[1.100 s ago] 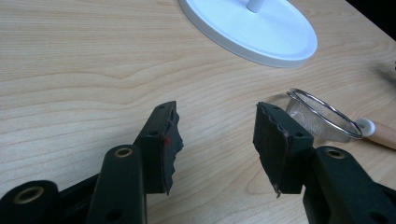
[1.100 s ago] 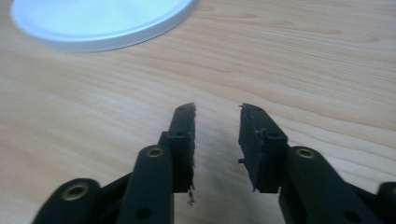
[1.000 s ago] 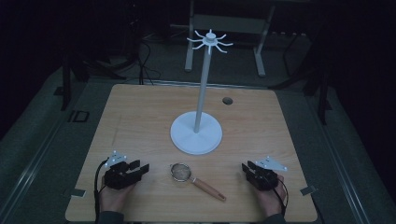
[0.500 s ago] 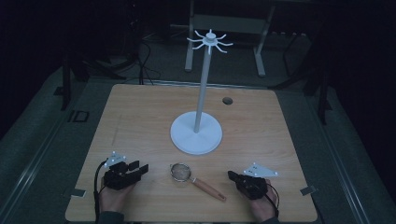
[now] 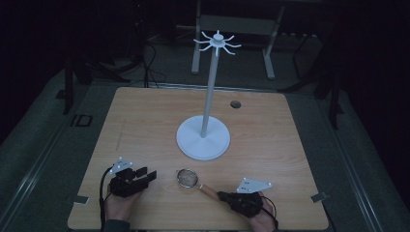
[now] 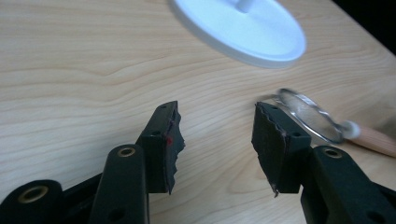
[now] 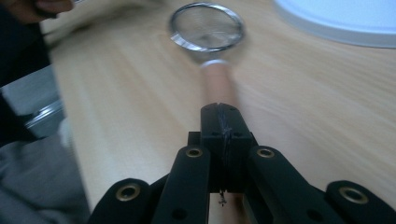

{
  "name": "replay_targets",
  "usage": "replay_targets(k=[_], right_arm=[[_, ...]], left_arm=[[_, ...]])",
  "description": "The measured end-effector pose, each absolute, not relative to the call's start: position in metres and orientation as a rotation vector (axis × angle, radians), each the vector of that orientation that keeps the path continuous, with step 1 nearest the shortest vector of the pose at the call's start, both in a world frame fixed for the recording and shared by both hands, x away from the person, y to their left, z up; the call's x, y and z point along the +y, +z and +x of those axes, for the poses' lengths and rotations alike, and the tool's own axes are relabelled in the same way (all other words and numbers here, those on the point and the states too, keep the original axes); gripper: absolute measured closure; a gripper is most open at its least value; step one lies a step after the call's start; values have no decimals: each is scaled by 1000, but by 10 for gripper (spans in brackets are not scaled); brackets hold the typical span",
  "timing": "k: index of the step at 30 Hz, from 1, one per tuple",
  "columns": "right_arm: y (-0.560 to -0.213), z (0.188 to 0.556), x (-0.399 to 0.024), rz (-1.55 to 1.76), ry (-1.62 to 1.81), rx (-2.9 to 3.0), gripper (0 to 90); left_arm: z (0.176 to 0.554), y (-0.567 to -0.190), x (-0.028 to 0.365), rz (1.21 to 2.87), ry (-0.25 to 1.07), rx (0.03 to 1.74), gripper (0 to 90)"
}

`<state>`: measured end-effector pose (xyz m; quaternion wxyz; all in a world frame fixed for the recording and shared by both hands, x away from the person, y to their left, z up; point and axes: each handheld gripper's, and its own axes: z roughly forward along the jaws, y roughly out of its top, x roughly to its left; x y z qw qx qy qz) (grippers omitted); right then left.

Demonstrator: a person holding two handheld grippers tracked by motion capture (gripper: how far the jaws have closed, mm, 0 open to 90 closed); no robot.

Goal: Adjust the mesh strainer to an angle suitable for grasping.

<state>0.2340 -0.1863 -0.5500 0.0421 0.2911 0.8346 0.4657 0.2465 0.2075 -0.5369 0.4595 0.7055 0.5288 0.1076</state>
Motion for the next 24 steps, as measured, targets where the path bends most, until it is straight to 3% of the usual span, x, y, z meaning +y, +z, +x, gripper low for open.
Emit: replay_targets(k=[12,24], right_arm=[[-559,234,-178,830,1306,2668,893],[-562,258,-205,1069,1213,2482,889]], left_arm=[[251,-519,184,1803,259,1199,526],[267,-506,157,1927,239,1121,530]])
